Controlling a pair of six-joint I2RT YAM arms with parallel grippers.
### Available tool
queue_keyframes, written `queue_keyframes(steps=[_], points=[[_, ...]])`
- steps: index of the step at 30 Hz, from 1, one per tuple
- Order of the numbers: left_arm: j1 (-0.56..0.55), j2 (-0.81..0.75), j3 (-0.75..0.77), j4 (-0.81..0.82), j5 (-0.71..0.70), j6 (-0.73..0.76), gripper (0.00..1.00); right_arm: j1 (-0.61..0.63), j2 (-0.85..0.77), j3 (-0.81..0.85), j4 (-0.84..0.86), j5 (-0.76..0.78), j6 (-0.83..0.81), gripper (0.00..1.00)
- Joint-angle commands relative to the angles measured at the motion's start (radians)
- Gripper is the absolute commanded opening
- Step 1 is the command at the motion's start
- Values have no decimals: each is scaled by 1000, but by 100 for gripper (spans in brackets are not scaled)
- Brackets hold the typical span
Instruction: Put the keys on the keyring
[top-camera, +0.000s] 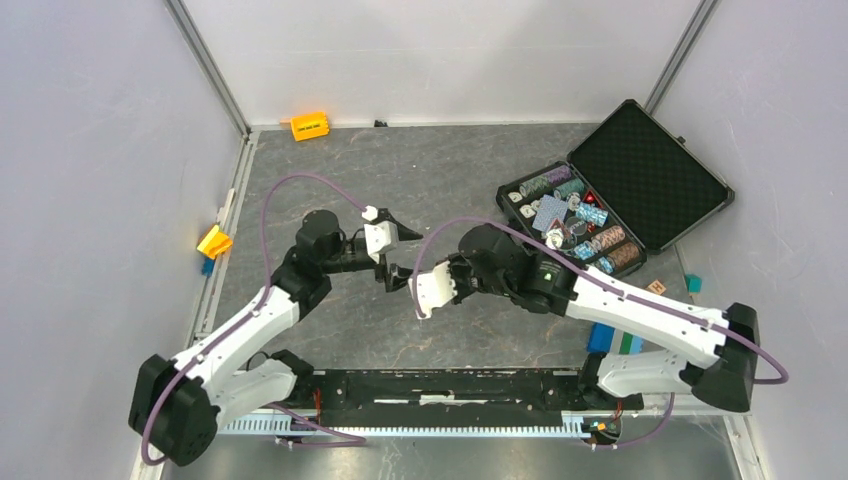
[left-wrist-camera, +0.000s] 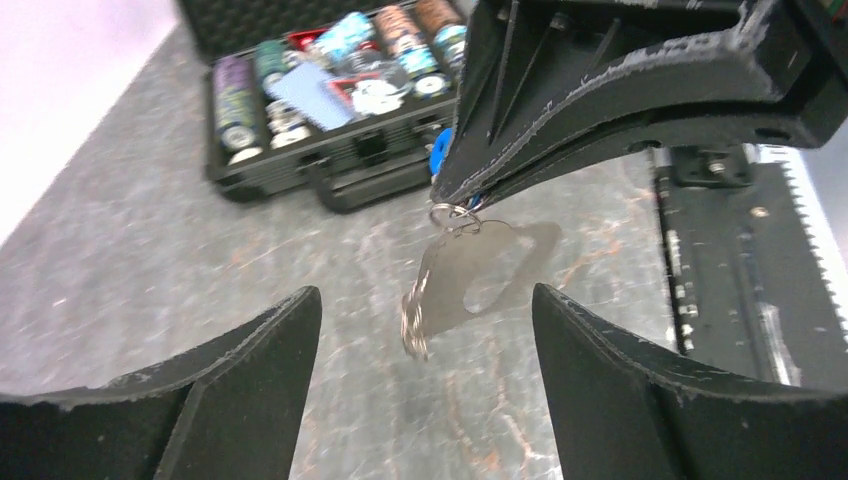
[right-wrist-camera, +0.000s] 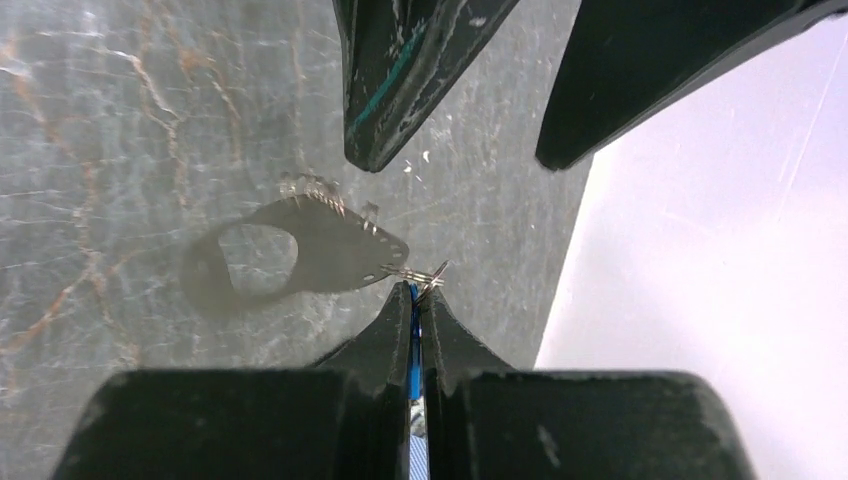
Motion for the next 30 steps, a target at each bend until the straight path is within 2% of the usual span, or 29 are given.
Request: queue_keyframes(steps=[1,5,11,16,23,30], points=[[24,-88,62,-255,-212,203,85,3,72,100,46,105,-56,0],[41,-135,79,-345,-386,195,87,2,166,173,43,116,-74,0],[71,-185,84,-372,-728,131,95,-30,342,344,39,70,-71,0],[112,-201,87,-394,-878,68,98,-115,449,439,22,-26,-41,0],[162,-190,70,-402,-1007,47,100,-269,465,248,90,-161,-23,0],[267,-136,65,-380,-964,29,100,-354,491,88,151,-168,-33,0]])
